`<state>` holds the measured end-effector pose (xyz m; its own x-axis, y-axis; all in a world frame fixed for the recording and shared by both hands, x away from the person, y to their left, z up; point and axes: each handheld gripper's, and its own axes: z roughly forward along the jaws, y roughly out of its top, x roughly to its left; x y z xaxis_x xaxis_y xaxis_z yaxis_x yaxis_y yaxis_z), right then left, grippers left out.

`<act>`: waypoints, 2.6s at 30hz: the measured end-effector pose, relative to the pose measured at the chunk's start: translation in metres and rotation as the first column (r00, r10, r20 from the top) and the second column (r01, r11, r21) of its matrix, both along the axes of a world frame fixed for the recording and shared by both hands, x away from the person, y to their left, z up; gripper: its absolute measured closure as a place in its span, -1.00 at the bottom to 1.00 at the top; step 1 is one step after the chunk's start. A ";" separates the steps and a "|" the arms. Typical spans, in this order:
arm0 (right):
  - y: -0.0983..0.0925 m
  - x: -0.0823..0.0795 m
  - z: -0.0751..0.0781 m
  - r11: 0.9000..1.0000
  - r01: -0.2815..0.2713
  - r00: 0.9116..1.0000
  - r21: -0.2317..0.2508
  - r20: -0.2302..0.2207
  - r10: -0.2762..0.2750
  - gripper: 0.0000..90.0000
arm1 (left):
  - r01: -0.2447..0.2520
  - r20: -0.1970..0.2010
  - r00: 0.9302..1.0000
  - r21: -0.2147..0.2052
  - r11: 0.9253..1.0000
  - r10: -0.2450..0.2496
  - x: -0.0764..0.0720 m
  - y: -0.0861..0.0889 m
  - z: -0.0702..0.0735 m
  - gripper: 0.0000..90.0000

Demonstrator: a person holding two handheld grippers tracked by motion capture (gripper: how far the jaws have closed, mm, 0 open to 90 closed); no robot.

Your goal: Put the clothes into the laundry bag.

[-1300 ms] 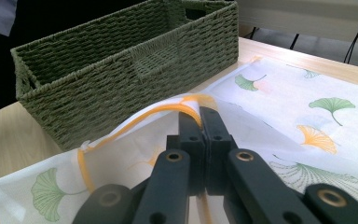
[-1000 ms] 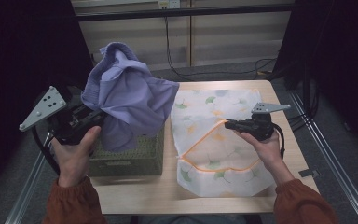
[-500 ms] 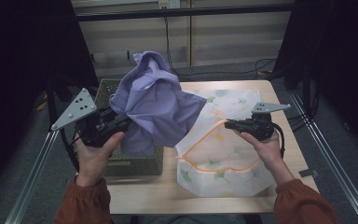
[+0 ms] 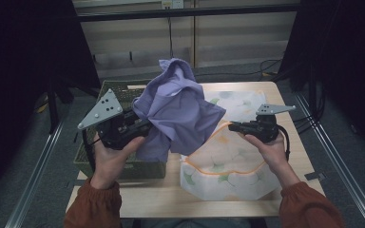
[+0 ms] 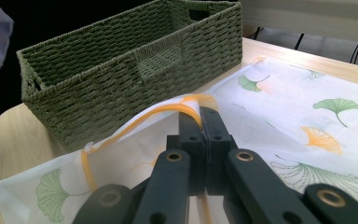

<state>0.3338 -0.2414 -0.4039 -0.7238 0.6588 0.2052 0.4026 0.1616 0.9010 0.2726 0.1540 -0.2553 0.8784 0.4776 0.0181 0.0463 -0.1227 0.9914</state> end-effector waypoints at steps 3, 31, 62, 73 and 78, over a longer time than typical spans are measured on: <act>0.001 0.000 0.000 1.000 0.000 1.000 0.003 -0.003 0.000 0.99 | 0.022 -0.006 1.000 0.002 1.000 -0.022 0.003 -0.011 0.002 0.68; 0.000 0.001 0.001 1.000 -0.022 1.000 0.016 0.000 0.022 0.99 | 0.178 -0.129 0.978 0.083 0.980 -0.167 0.001 -0.079 -0.052 0.68; 0.001 0.002 0.000 0.999 -0.034 0.999 0.012 -0.025 0.034 0.99 | 0.229 -0.251 0.953 0.238 0.944 -0.168 0.016 -0.121 -0.131 0.67; 0.002 0.002 0.000 0.999 -0.036 0.999 0.007 -0.028 0.036 0.99 | 0.244 -0.281 0.946 0.298 0.923 -0.159 0.021 -0.128 -0.150 0.67; 0.003 0.003 -0.001 0.999 -0.038 0.999 0.004 -0.030 0.038 0.99 | 0.247 -0.289 0.945 0.323 0.914 -0.153 0.021 -0.132 -0.157 0.67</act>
